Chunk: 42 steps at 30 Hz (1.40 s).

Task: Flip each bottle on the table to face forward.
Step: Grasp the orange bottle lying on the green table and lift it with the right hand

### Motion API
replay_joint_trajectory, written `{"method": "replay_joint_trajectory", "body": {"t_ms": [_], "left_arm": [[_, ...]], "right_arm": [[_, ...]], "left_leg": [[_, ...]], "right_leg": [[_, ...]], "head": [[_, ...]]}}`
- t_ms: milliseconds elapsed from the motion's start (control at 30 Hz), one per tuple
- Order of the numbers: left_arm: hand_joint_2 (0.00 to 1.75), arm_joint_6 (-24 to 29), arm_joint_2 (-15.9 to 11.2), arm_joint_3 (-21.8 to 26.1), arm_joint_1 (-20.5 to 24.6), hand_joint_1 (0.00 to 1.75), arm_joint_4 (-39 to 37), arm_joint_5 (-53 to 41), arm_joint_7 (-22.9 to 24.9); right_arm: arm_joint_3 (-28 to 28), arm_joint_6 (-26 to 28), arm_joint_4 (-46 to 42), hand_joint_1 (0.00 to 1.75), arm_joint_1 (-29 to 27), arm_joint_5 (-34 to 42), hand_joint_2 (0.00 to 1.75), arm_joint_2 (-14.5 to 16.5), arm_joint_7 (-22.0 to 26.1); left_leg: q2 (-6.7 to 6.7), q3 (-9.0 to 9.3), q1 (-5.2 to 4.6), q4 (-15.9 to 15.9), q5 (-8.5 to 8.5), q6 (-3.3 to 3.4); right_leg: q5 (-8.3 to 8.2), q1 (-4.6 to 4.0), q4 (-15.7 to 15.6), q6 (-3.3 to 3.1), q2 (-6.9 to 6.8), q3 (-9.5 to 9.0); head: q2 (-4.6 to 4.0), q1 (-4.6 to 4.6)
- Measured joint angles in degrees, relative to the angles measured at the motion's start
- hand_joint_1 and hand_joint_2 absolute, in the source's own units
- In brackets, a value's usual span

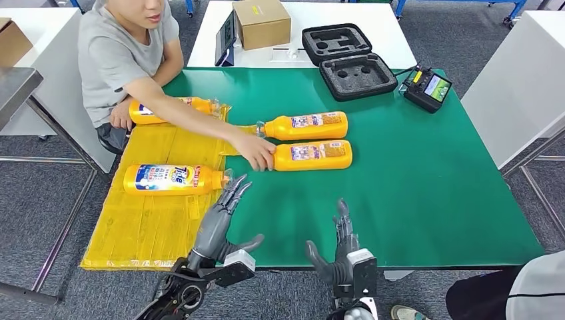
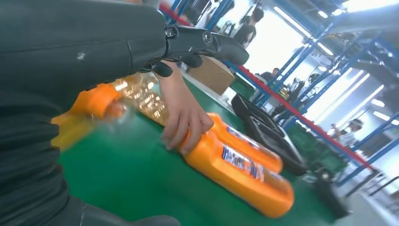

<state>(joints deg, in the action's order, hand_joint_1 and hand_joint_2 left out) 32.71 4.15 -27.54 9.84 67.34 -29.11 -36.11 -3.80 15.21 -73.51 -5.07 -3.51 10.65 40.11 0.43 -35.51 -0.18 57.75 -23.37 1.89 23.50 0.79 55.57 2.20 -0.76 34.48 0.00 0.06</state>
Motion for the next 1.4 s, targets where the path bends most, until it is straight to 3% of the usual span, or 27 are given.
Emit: {"method": "replay_joint_trajectory", "body": {"t_ms": [100,400,767,1400], "left_arm": [[1.75,-0.6,0.5,0.4,-0.7,0.00,1.1,2.1,-0.7],[1.75,-4.3,2.1,1.1,-1.7,0.00,3.0,13.1,-3.2],[1.75,-4.2,3.6,1.0,-2.8,0.00,3.9,17.8,-4.0],[1.75,-3.9,4.2,-0.7,-3.8,0.00,6.1,21.8,-4.0]], "right_arm": [[-0.9,1.3,-3.5,0.00,-0.9,-0.2,1.75,0.1,0.0],[-6.1,11.9,-10.7,0.00,-1.6,-0.4,1.75,-0.8,0.0],[-6.7,11.4,-10.9,0.00,-1.6,0.2,1.75,-2.1,0.0],[-4.7,21.3,-11.8,0.00,-3.7,-20.5,1.75,-3.8,0.0]], "left_leg": [[0.00,0.00,0.00,0.0,0.00,0.00],[0.00,0.00,0.00,0.0,0.01,0.00],[0.00,-0.01,0.00,0.0,0.00,0.00],[0.00,-0.03,-0.01,0.0,0.00,0.00]], "right_leg": [[0.00,0.00,0.0,0.00,0.00,0.00],[-0.01,0.01,0.0,0.00,0.00,-0.01],[0.00,0.00,0.0,0.00,0.00,0.02],[0.00,0.00,0.0,0.00,0.00,0.03]], "head": [[0.00,0.00],[0.00,0.00],[0.00,-0.01],[0.00,-0.01]]}}
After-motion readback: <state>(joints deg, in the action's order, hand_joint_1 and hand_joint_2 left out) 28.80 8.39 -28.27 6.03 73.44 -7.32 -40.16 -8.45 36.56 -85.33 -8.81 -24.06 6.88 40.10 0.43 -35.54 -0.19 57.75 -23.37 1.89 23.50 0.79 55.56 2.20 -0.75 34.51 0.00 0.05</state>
